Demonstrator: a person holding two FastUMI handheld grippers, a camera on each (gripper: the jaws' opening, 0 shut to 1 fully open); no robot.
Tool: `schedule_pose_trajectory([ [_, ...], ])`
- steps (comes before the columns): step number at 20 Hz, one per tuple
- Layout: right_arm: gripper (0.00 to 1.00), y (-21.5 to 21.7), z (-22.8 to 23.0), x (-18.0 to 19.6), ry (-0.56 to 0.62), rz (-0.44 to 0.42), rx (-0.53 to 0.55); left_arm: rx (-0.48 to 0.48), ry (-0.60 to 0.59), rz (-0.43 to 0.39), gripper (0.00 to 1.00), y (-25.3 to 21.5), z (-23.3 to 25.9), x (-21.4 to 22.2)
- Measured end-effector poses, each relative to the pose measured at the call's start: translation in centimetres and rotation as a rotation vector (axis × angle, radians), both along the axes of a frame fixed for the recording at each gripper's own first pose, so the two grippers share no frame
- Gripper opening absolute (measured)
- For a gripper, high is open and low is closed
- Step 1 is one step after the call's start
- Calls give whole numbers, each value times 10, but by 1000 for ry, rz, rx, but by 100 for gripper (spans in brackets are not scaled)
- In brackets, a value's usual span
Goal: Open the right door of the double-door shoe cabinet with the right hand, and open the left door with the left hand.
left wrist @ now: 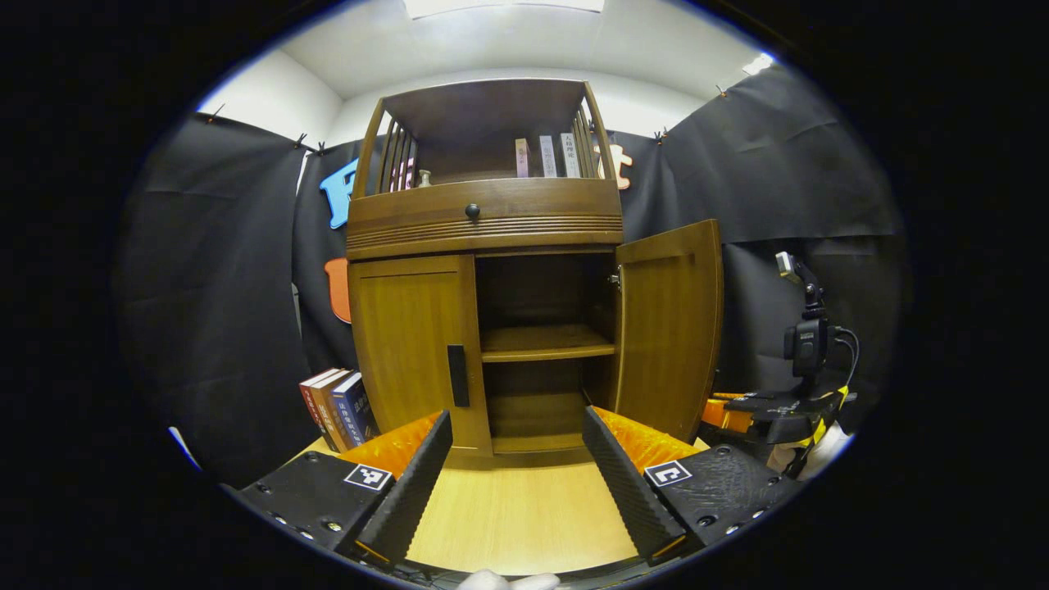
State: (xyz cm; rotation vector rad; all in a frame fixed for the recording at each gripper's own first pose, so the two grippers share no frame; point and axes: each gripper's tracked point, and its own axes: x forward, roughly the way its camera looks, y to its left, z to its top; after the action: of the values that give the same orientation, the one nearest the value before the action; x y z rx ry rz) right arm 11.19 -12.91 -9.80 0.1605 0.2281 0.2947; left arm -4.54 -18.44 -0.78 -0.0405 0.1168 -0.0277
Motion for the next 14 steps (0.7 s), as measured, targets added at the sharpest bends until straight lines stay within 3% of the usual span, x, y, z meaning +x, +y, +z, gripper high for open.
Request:
schedule_pose_trajectory([
  [2,5,-8,1,2,-2,8,2,-1,8,13,100,-5,-1,0],
  [3,5,-13,1,4,-2,11,6,3,9,23,96,-8,0,0],
  [7,5,-28,0,12,3,40,28,13,-6,49,96,-19,9,-4],
  [8,5,-29,0,12,5,56,34,16,-5,57,100,-22,10,-5],
  [9,5,-30,0,13,5,63,34,18,-6,61,96,-25,11,-6],
  [14,5,-35,-1,16,-3,111,26,36,-9,78,96,-35,17,-13],
])
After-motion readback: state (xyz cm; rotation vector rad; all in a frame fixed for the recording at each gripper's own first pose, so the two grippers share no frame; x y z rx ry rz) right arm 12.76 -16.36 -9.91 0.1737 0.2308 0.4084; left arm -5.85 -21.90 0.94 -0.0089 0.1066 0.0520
